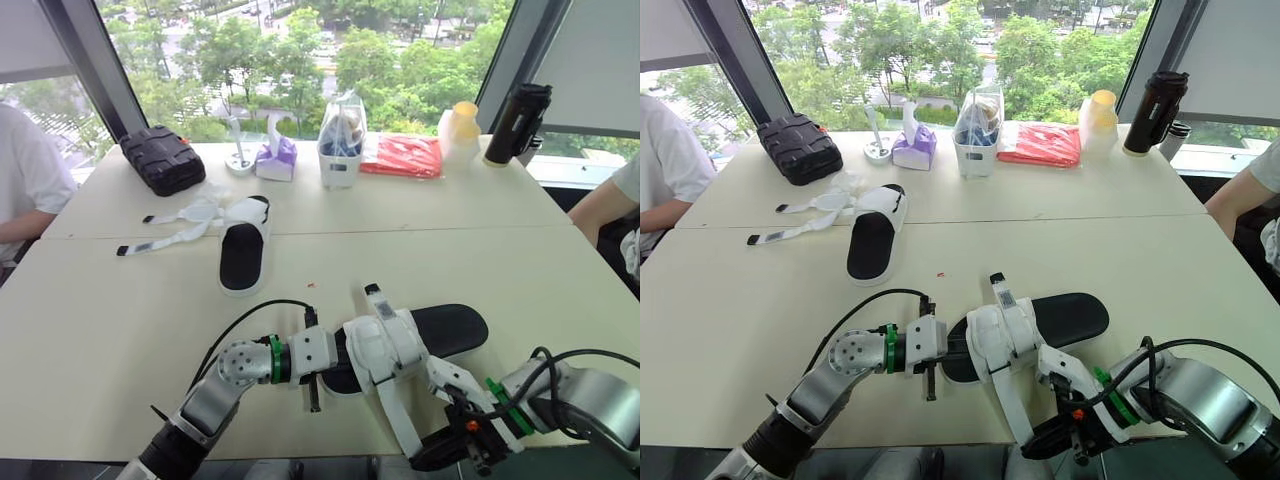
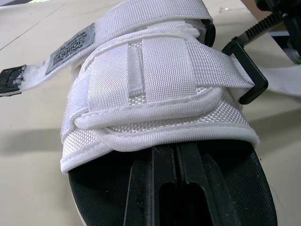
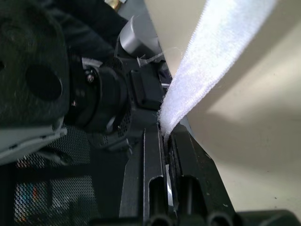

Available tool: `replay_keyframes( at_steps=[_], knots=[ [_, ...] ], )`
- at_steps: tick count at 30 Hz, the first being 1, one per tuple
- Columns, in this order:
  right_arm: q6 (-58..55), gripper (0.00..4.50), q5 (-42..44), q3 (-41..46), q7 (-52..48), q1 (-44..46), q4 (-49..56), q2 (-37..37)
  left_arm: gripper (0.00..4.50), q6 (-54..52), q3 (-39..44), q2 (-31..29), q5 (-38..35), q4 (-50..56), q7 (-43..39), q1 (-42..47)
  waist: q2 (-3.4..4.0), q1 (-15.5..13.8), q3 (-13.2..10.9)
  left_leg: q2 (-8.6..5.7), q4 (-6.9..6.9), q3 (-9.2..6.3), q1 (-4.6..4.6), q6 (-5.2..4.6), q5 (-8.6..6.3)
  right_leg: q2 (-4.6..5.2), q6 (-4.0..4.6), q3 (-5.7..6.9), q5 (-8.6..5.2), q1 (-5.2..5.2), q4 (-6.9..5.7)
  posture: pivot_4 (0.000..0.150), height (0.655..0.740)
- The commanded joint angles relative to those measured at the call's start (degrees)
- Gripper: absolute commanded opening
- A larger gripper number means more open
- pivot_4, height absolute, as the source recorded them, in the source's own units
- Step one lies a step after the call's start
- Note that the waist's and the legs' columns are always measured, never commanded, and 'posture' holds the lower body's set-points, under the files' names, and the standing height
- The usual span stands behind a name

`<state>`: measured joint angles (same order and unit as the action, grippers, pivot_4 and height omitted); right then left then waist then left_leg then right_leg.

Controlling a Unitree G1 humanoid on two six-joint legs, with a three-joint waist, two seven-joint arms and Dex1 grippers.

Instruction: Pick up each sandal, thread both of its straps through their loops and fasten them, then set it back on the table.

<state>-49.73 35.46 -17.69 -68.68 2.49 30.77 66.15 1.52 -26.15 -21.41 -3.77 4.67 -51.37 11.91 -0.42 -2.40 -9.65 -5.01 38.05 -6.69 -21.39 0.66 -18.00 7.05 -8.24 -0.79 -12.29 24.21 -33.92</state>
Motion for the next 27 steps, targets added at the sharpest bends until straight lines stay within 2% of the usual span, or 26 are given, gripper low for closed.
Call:
replay_keyframes(
  at_steps=[1, 6, 11, 14, 18, 22, 27],
  knots=[
    [4.93, 0.01, -3.01, -0.62, -4.64, -2.59, 0.83, 3.5, 0.0, -2.36, -1.49, -1.16, 2.29, -1.75, -0.06, -1.77, 0.0, -0.01, 0.0, 0.0, 0.0, 0.0, 0.0, 0.0, 0.0, 0.0, -0.01, 0.0, -0.01, 0.0, 0.0, 0.15, 0.74],
    [7.52, 0.01, -4.13, 0.74, -6.04, -4.54, 2.09, 5.09, 0.0, -2.5, -1.55, -1.24, 2.3, -1.53, 0.05, -1.9, -0.01, -0.15, 0.0, -0.03, 0.0, -0.02, -0.04, -0.06, -0.04, 0.02, -0.02, 0.0, -0.02, 0.01, 0.01, 0.15, 0.74],
    [6.81, 0.01, 1.27, 10.83, -4.35, -7.02, 8.41, 6.7, 0.0, -2.34, -1.9, -1.58, 2.58, -1.89, -0.2, -1.65, -0.02, -0.36, -0.01, -0.08, 0.0, -0.02, -0.06, -0.12, -0.09, 0.09, -0.02, 0.0, -0.02, 0.01, 0.04, 0.15, 0.74],
    [4.0, 0.01, 6.53, 19.06, -3.97, -4.3, 10.83, 7.56, 0.0, -2.04, -2.4, -1.95, 2.77, -2.28, -0.99, -1.16, 0.0, -0.29, -0.01, -0.07, 0.0, 0.02, -0.06, -0.13, -0.09, 0.1, -0.02, -0.01, -0.02, 0.01, 0.05, 0.15, 0.74],
    [0.94, 0.01, 12.1, 24.13, -3.63, 0.8, 11.45, 8.02, 0.0, -1.73, -2.76, -2.26, 2.92, -2.82, -1.43, -0.57, -0.01, -0.08, -0.01, -0.04, 0.0, 0.03, -0.03, -0.12, -0.08, 0.08, -0.02, 0.01, -0.02, 0.0, 0.04, 0.15, 0.74],
    [-3.4, 0.01, 15.14, 19.26, -1.83, 18.39, 5.43, 3.52, 0.0, -1.51, -3.49, -2.48, 3.17, -3.73, -2.45, 0.37, 0.0, 0.07, -0.08, -0.05, 0.06, 0.11, -0.03, -0.12, -0.07, 0.09, 0.01, -0.05, 0.01, 0.02, 0.03, 0.15, 0.74],
    [-1.05, 0.01, 6.37, 9.23, -1.46, 27.35, -2.98, -3.25, 0.0, -1.36, -4.0, -2.83, 3.37, -4.02, -2.71, 0.89, -0.14, 0.1, -0.14, -0.05, 0.05, 0.08, -0.1, -0.12, -0.07, 0.06, 0.02, -0.04, 0.01, 0.13, -0.03, 0.15, 0.74]
  ],
)
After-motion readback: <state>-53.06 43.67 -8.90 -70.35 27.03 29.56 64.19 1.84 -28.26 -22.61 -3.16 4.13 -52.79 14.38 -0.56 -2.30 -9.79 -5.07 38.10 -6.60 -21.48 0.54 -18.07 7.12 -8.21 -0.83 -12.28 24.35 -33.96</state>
